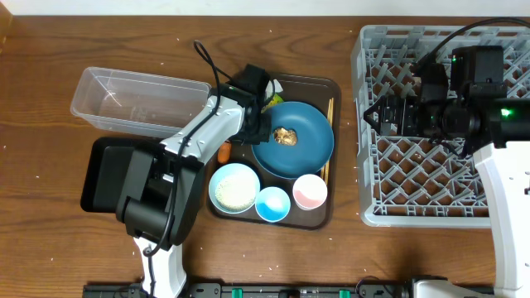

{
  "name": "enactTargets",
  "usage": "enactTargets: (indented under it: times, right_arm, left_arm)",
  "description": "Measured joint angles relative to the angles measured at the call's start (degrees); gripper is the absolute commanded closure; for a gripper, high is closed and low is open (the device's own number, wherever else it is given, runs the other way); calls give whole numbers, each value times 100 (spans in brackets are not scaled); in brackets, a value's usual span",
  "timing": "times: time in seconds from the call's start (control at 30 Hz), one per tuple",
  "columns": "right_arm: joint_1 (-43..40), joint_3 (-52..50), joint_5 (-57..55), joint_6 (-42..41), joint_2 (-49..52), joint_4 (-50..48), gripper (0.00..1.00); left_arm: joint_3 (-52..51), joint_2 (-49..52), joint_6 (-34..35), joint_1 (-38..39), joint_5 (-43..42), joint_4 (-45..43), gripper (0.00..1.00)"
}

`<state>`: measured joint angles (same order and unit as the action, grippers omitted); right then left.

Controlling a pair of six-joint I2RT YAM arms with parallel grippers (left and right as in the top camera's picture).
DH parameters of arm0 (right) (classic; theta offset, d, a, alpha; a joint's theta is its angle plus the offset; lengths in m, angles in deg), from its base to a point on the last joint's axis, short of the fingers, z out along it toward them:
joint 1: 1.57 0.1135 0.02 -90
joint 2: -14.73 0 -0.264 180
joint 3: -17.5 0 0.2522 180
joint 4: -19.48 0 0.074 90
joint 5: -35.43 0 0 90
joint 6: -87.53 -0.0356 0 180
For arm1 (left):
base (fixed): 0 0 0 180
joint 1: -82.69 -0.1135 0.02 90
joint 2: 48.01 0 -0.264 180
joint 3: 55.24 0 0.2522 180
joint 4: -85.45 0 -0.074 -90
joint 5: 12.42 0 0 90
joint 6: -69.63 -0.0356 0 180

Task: Sort waste into correct bins and load items into the dishwasher rack
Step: 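Reach left gripper to the blue plate rim and grasp it, then tilt the blue plate over the black tray to dump the food scrap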

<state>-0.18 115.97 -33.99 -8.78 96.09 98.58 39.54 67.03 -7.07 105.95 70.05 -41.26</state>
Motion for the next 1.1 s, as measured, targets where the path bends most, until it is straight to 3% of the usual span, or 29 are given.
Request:
enactTargets:
  times: [0.1,0.23,0.33,0.73,0.93,1.1]
  right_arm:
    - [0,0,-2,-2,0,0,1]
    - [0,0,-2,-2,0,0,1]
    - [0,0,-2,0,0,2,1]
    - [0,0,-2,0,0,7,1]
    - [0,0,-2,0,0,28,1]
    - [0,0,-2,0,0,33,1]
  left_arm:
    - [0,0,-2,0,4,-11,87]
    - [0,31,0,0,22,13,87]
    - [0,127,7,0,17,33,94]
    - [348,59,24,-83,-372,531,94]
    - [415,-894,68,-584,-367,887,94]
    - [564,-2159,105,-1209,-208,1700,94]
